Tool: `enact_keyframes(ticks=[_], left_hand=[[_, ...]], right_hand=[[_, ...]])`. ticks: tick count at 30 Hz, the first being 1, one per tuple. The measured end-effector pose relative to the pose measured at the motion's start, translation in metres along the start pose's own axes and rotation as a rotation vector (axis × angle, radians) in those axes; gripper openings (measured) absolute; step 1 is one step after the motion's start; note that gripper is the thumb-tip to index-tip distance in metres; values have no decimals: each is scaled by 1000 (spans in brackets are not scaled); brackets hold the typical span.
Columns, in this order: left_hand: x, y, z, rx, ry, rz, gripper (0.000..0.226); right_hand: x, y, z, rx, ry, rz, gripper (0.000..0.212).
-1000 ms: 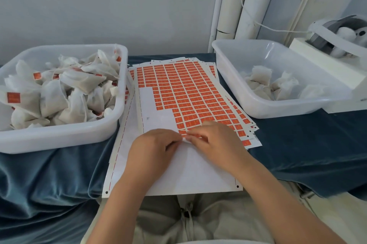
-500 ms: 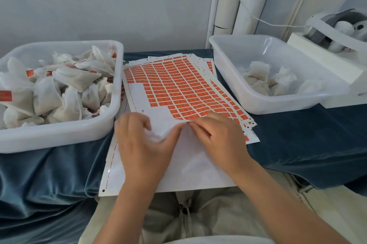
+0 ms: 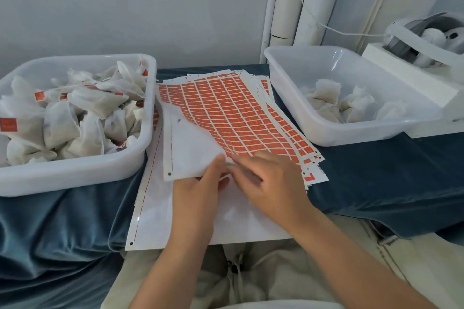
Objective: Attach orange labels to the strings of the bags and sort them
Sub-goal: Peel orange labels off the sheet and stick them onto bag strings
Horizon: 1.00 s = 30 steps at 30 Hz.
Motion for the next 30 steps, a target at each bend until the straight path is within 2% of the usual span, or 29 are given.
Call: enact_keyframes(ticks=[3, 5, 7, 9, 12, 15, 17, 20, 22, 24, 28, 30], left_hand=[[0, -3, 7, 30, -124, -23, 18], [-4, -3, 7, 89, -146, -59, 16], [-6, -4, 8, 117, -212, -109, 19], [-7, -6, 12, 104, -305, -132, 23], [-9, -7, 17, 137, -446, -180, 23], [-16, -4, 17, 167, -458, -257, 17], [-20, -3, 15, 174, -454, -304, 38], [-18, -3, 13, 155, -450, -310, 42], [-13, -4, 13, 124, -454, -254, 32], [-7, -4, 13, 94, -439, -121, 16], [-4, -4, 10, 99, -305, 117, 23], [-7, -5, 7, 192, -183, 248, 31]], right_hand=[[-7, -5, 3, 42, -176, -202, 19], [-8, -9, 7, 71, -221, -254, 20], [-5, -10, 11, 90, -205, -240, 35], [-4, -11, 12, 106, -154, -229, 41], [-3, -11, 15, 106, -43, -161, 29], [0, -12, 17, 97, 97, -45, 27], [1, -11, 18, 61, 136, -1, 30], [-1, -11, 16, 31, 137, -18, 28], [-5, -11, 17, 34, 60, -101, 23], [-13, -13, 20, 50, -101, -273, 18], [-30, -13, 32, -93, -460, -651, 10], [-34, -12, 40, -211, -576, -778, 14]])
Point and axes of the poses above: each hand's wrist, its own y-axis away from the middle knuckle, its own z-axis out of the back of the hand, x = y × z, the point moved 3 cm from there along -y, towards the middle knuckle, and after that the axes turned 7 degrees about -y, right-handed, at the moved point
